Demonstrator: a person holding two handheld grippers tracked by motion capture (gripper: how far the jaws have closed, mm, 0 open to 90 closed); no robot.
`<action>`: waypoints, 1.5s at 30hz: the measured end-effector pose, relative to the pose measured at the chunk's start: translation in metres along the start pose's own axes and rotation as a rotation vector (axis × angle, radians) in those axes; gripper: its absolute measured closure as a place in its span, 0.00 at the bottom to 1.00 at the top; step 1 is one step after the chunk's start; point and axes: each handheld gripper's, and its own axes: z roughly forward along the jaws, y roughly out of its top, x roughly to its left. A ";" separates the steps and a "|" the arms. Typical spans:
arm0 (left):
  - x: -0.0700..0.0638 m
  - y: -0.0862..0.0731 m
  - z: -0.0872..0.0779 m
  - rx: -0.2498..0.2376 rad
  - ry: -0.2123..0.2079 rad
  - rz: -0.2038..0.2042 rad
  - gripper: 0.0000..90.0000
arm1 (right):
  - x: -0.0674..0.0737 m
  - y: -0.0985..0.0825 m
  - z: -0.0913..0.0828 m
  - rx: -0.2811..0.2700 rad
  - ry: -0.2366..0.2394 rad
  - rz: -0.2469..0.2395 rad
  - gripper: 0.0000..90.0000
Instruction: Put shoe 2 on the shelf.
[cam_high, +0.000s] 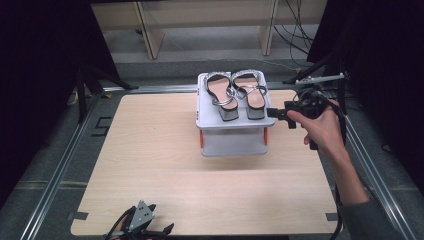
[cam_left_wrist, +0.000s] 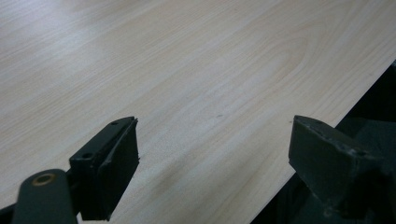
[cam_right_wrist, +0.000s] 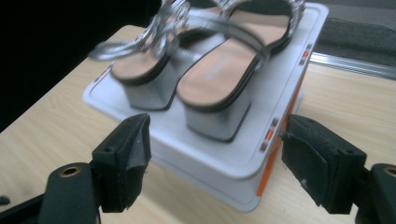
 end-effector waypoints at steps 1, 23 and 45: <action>0.000 0.000 -0.001 0.003 -0.004 -0.003 0.17 | 0.000 0.000 0.000 0.000 0.000 0.000 0.27; 0.001 -0.001 0.001 -0.005 0.010 -0.012 0.17 | 0.022 -0.093 0.017 0.041 0.131 -0.060 0.27; 0.001 -0.001 0.000 -0.003 0.007 -0.006 0.17 | 0.039 -0.187 0.062 0.146 0.217 -0.096 0.27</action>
